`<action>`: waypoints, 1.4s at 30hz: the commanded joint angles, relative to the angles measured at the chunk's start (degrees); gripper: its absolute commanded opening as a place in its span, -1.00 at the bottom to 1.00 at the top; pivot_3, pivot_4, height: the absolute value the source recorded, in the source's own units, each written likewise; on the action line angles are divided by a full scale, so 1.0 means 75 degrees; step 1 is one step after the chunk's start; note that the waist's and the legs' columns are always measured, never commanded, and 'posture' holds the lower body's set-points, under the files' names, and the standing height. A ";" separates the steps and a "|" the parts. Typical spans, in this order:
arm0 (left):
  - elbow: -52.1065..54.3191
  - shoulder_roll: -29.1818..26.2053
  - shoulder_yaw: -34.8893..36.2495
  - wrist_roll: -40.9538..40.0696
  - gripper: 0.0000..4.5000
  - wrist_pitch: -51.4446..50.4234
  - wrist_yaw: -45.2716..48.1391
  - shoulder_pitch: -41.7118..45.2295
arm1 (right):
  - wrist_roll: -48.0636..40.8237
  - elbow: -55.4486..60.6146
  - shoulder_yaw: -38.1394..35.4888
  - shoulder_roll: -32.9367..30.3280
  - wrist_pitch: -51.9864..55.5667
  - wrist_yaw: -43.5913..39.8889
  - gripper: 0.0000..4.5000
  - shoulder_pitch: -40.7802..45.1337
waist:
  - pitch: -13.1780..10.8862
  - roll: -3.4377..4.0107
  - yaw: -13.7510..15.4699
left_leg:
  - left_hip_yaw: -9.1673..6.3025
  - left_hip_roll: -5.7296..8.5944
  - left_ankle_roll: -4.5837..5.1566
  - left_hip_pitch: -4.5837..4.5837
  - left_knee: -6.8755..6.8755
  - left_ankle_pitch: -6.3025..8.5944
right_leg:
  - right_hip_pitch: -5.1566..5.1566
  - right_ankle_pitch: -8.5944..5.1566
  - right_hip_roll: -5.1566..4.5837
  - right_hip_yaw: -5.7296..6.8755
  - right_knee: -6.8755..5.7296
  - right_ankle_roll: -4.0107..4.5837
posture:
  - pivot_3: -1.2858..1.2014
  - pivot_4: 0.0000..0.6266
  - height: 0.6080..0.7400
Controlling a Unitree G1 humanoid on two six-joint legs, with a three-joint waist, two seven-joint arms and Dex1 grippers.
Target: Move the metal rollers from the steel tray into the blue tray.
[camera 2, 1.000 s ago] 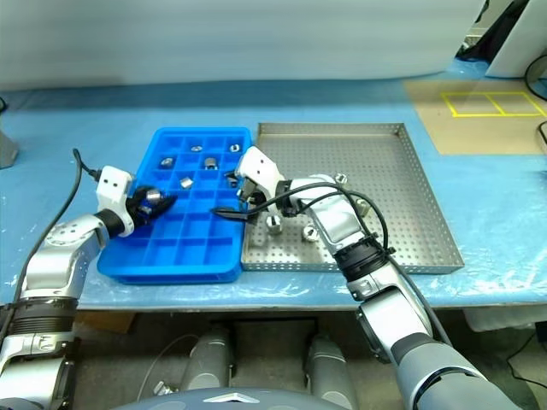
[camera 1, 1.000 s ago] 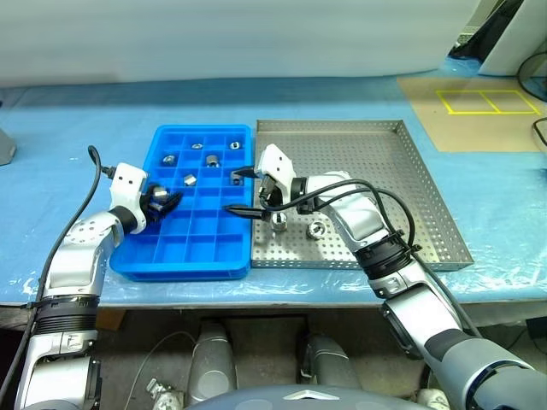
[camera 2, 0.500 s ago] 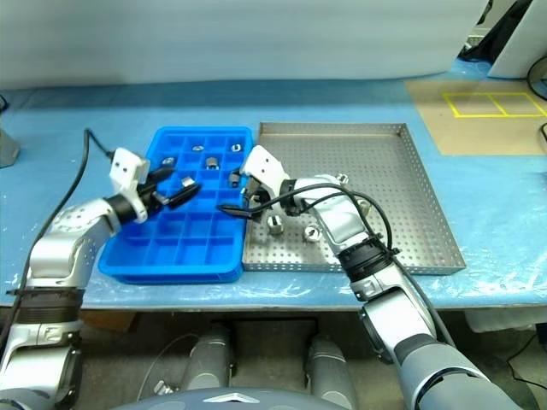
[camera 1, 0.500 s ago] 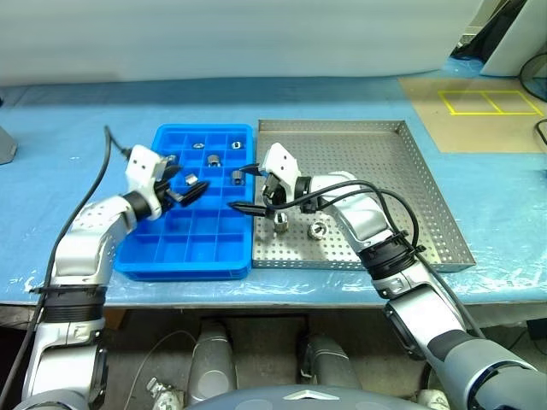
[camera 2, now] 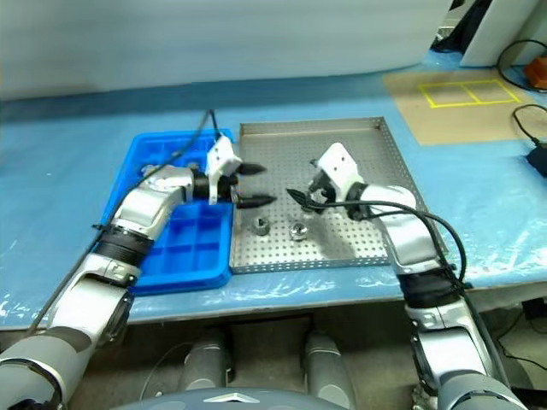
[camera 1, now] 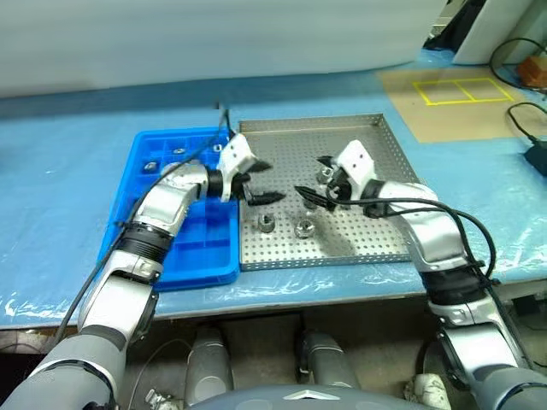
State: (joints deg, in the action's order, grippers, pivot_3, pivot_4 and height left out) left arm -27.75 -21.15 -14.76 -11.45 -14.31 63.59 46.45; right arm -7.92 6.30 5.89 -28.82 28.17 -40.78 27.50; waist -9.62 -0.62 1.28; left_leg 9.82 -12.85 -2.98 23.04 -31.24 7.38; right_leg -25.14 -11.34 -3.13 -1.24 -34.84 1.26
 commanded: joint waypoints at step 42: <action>-0.2420 0.0245 -0.1785 0.3248 0.15 0.1474 0.2698 0.1780 | 0.0299 0.1413 0.0130 0.0093 0.0403 0.1417 1.00 -0.1466 | -0.0001 -0.0001 -0.0289 | 0.0024 0.0010 0.0077 -0.0044 -0.0053 0.0048 | 0.0049 0.0009 -0.0011 -0.0042 0.0017 0.0007 | -0.31 -0.52 1.00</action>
State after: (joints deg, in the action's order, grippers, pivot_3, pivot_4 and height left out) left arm -46.20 -18.85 -28.36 12.44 -3.17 84.28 60.21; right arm -6.30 16.20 7.13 -28.08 32.45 -30.19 15.41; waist -9.63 -0.63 -0.88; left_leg 10.00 -12.78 -2.41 22.71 -31.64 7.74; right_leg -24.78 -11.27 -3.22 -1.56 -34.71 1.32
